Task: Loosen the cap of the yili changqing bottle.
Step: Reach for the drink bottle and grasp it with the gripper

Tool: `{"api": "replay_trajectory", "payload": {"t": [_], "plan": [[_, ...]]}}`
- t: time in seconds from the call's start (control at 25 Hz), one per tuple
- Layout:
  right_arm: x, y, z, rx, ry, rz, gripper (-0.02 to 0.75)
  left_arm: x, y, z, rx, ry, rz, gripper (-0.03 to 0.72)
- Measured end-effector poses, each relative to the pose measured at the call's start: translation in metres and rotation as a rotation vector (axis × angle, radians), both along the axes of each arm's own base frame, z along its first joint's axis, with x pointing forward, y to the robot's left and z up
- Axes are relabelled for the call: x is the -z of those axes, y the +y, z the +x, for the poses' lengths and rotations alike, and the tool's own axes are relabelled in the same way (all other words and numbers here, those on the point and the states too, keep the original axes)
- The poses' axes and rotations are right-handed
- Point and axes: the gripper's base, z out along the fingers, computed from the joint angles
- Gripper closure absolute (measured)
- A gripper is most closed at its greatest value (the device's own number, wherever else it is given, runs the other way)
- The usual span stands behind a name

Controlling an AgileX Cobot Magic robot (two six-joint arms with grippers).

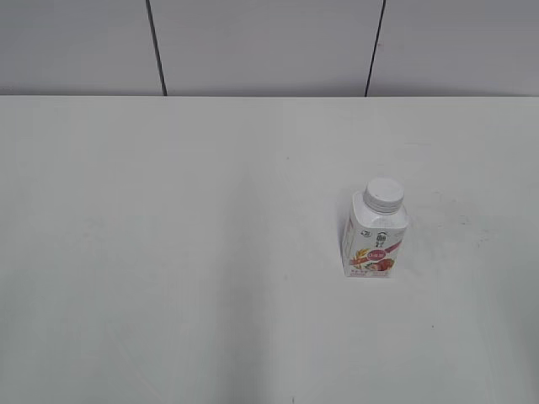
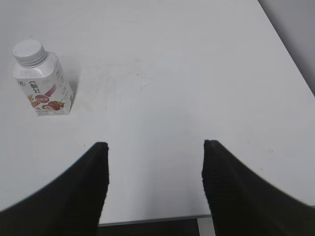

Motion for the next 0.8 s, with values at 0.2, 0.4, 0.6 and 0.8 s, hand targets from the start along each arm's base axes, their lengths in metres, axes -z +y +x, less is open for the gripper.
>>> {"api": "replay_trajectory", "payload": {"t": [0.2, 0.4, 0.6, 0.8], "plan": [[0.0, 0.0, 0.0, 0.0, 0.0, 0.0, 0.256, 0.0, 0.0, 0.0, 0.0, 0.0, 0.0, 0.144], [0.0, 0.0, 0.0, 0.0, -0.001, 0.0, 0.256, -0.001, 0.0, 0.0, 0.004, -0.009, 0.004, 0.144], [0.0, 0.0, 0.0, 0.0, -0.001, 0.0, 0.256, -0.03, -0.001, 0.008, 0.019, -0.108, 0.03, 0.144], [0.0, 0.0, 0.0, 0.0, -0.001, 0.0, 0.256, -0.062, -0.003, 0.047, 0.045, -0.163, 0.008, 0.144]]}}
